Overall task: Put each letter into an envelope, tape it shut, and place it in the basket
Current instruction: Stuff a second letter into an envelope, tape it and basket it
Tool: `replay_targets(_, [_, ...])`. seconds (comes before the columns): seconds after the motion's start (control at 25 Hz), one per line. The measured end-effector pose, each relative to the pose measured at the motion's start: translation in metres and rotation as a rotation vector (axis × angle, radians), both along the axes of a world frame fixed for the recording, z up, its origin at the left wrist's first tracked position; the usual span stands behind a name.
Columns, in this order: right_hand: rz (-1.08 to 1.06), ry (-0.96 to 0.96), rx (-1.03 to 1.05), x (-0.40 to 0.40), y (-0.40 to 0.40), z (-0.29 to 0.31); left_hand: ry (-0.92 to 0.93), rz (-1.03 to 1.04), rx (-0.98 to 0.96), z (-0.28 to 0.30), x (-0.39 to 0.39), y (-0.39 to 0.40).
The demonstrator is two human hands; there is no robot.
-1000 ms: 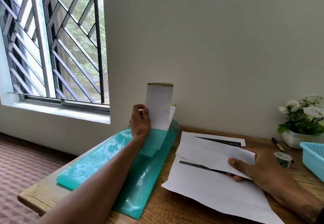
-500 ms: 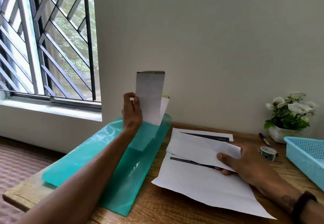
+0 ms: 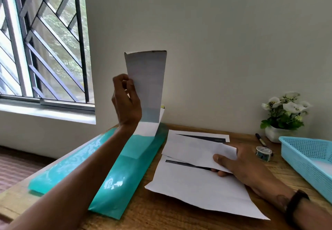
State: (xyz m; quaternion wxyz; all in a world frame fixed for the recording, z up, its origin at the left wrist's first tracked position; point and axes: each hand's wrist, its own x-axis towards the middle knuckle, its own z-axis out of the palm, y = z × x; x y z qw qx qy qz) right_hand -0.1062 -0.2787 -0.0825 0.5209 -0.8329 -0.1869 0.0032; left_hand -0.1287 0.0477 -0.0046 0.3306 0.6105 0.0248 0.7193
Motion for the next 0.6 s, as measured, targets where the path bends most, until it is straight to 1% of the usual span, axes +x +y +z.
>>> replay_targets(0.08, [0.009,0.022,0.048,0.000,0.000,-0.001,0.036,0.010,0.009,0.006,-0.004,-0.005])
replay_targets(0.12, [0.001,0.038,0.057,0.002,0.000,-0.002,0.094,0.017,0.008,0.005,-0.005,-0.006])
replay_targets(0.2, [-0.044,0.072,0.094,0.005,0.001,-0.004,0.270,0.032,0.021,-0.002,-0.003,-0.008])
replay_targets(0.24, [-0.083,0.063,0.156,0.006,0.000,-0.004,0.370,0.030,0.042,-0.007,-0.002,-0.007])
replay_targets(0.28, [-0.135,0.019,0.250,0.009,-0.001,-0.005,0.471,0.018,0.071,-0.013,-0.001,-0.006])
replay_targets(0.36, [-0.280,-0.153,0.410,0.009,-0.003,-0.002,0.665,-0.005,0.163,-0.023,0.001,-0.001])
replay_targets(0.44, [-0.374,-0.325,0.491,0.007,-0.007,0.005,0.839,0.020,0.261,-0.031,0.004,0.002])
replay_targets(0.48, [-0.395,-0.373,0.480,0.005,-0.008,0.010,0.910,0.039,0.291,-0.034,0.006,0.002])
replay_targets(0.56, [-0.329,-0.381,0.491,0.008,-0.012,0.015,1.002,0.068,0.347,-0.039,0.009,-0.001])
replay_targets(0.6, [-0.258,-0.362,0.501,0.008,-0.013,0.016,1.022,0.071,0.380,-0.041,0.010,-0.002])
